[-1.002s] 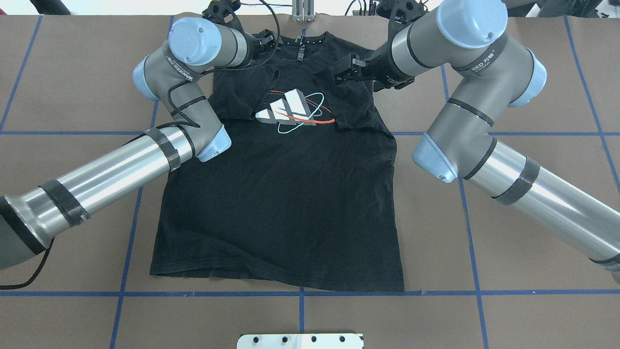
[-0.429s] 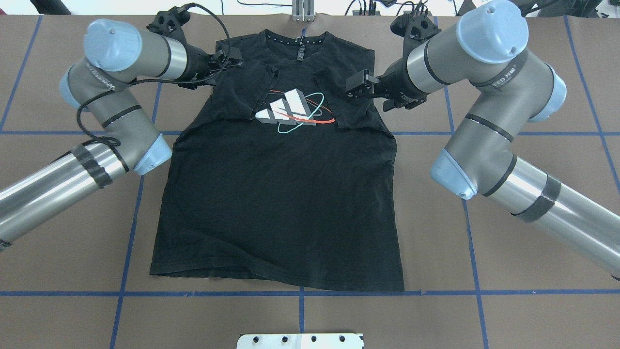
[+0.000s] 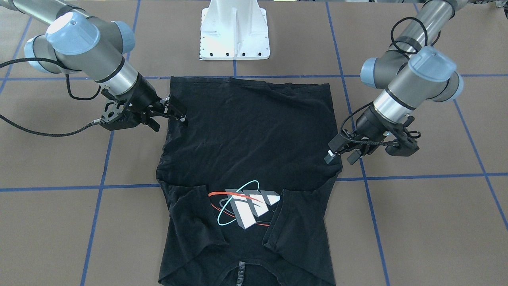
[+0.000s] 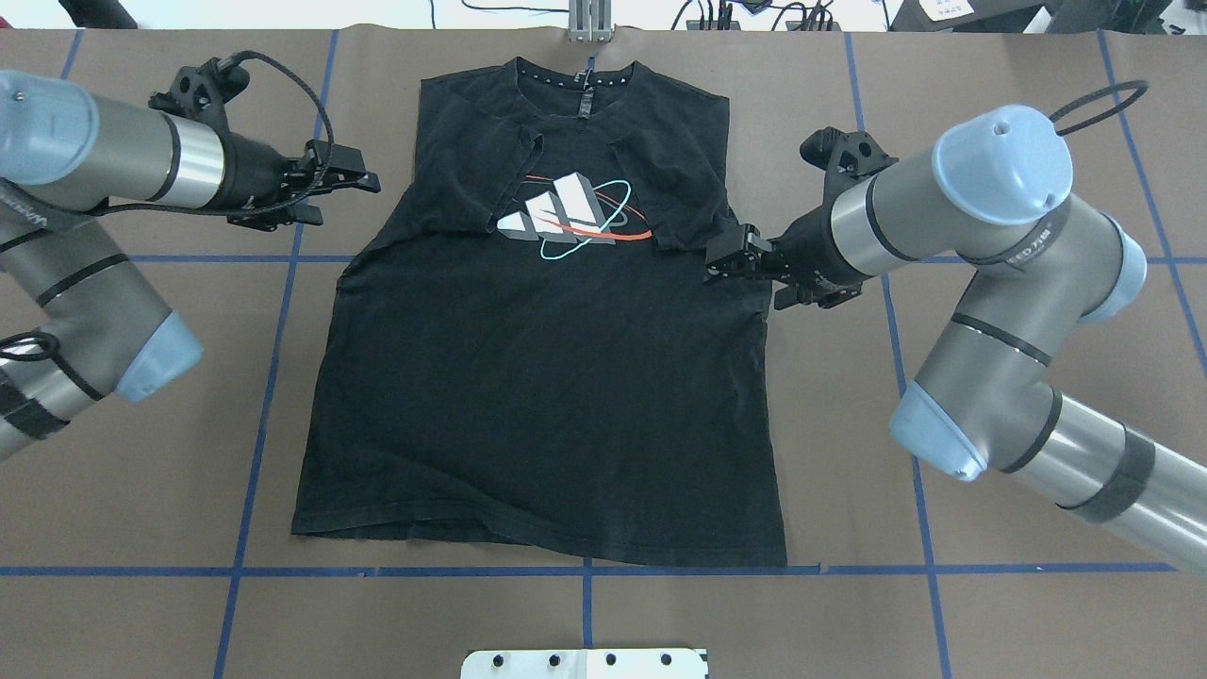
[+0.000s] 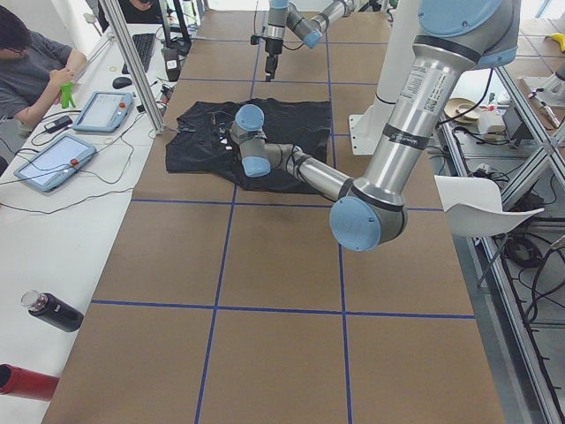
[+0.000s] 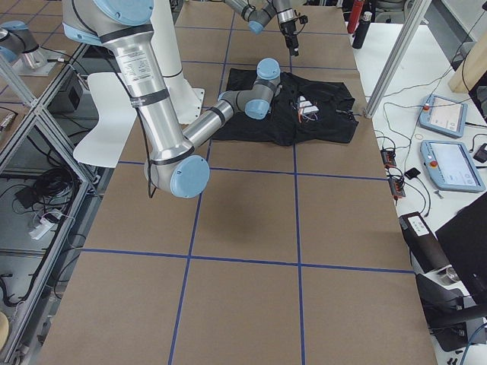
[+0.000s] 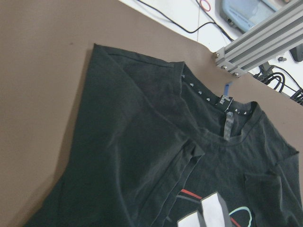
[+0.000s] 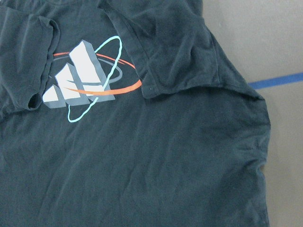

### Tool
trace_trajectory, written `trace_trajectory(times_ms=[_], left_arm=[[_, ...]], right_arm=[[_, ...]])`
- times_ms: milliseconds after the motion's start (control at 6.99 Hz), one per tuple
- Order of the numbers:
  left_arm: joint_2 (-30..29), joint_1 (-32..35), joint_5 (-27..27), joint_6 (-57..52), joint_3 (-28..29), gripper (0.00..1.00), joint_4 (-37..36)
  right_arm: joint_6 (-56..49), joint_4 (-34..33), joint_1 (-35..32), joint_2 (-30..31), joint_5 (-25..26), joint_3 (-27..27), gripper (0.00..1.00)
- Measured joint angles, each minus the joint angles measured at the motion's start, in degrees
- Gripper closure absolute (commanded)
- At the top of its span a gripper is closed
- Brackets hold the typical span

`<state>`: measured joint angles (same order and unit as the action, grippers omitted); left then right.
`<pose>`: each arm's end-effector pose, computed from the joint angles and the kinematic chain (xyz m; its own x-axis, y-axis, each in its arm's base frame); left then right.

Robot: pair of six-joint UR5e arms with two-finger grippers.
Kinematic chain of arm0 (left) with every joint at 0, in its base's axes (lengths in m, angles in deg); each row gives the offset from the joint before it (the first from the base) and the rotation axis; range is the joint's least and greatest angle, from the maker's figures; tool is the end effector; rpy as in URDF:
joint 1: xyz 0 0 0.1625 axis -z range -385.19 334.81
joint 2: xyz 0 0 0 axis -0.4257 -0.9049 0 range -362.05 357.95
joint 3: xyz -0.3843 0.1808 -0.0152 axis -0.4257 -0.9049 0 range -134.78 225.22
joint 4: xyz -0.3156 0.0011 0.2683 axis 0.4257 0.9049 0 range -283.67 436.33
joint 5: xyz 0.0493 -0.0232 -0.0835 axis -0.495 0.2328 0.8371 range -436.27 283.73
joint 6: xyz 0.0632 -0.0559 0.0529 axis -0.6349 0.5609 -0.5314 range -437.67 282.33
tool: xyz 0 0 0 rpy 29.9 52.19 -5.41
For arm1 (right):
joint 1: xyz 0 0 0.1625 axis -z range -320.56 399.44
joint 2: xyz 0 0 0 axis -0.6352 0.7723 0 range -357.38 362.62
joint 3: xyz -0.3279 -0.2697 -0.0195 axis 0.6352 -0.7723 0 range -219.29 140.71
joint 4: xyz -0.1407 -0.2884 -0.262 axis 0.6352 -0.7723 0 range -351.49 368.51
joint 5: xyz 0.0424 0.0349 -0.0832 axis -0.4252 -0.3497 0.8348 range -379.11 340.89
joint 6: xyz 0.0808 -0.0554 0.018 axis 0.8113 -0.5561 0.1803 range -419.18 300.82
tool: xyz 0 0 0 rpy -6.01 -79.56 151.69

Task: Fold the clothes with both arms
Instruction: 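Move the right gripper to the nearest hem corner while the left withdraws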

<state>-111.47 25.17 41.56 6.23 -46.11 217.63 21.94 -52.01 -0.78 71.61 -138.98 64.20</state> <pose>0.3302 -0.5348 0.3566 0.2379 -0.1397 -0.9612 0.3745 0.9263 -0.0420 -0.4018 -0.4494 0.2854 0.3645 0.1330 0.9216 -0.1640 0.9834 -0.0770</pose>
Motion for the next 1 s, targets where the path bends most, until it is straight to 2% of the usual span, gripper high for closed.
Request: trace_trajectory(times_ms=[286, 572, 1002], left_arm=[[8.5, 0.1, 0.4, -1.0, -6.2, 0.0, 4.6], [11.0, 0.1, 0.1, -1.4, -7.8, 0.0, 7.4], [12.4, 0.2, 0.3, -2.0, -9.9, 0.0, 8.5]], right_arm=[[1.2, 7.0, 5.6, 9.3, 1.2, 4.1, 0.0], [3.4, 14.9, 11.2, 16.7, 2.1, 5.1, 0.0], [4.0, 16.4, 20.0, 18.7, 6.7, 5.2, 0.0]])
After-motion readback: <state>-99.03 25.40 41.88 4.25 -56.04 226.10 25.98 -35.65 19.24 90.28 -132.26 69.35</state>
